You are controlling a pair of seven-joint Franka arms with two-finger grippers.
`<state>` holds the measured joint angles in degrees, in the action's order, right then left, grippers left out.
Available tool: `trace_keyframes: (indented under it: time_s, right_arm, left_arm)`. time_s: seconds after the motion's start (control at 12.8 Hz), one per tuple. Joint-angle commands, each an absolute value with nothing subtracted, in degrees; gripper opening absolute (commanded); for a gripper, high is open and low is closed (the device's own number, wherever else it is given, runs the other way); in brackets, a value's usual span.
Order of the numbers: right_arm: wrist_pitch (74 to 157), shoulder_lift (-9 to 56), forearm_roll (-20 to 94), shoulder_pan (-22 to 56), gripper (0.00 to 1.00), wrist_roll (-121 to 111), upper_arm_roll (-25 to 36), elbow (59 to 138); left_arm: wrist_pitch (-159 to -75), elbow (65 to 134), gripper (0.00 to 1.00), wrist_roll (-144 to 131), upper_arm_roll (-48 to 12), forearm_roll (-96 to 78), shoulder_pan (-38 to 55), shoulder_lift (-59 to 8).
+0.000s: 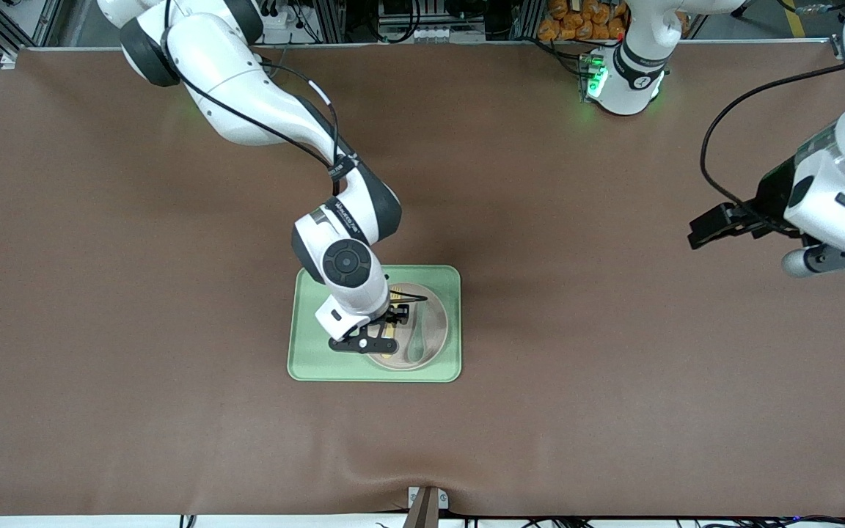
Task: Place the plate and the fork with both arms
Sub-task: 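Withdraw the left gripper while the right gripper moves over the fork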
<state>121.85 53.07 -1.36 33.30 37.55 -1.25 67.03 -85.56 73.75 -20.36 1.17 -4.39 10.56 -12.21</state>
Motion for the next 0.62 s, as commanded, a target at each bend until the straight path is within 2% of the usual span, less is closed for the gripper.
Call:
trace_keyframes:
  time_s: [0.0, 0.39, 0.55]
  right_arm:
    - [122.69, 55.72, -2.72, 35.41, 0.59, 39.02, 0.52, 64.51]
    - [123.05, 56.95, -2.72, 36.12, 0.52, 40.25, 0.79, 64.42]
    - [123.22, 57.22, -2.72, 36.39, 0.49, 40.52, 0.79, 64.42]
  left_arm:
    - [-84.29, 75.93, 1.0, -19.86, 0.61, -3.25, 10.46, -8.89]
    - [-83.85, 78.22, 1.0, -19.6, 0.53, -3.25, 8.53, -6.6]
    - [-84.02, 81.19, 1.0, -17.76, 0.53, -3.25, 8.35, -4.15]
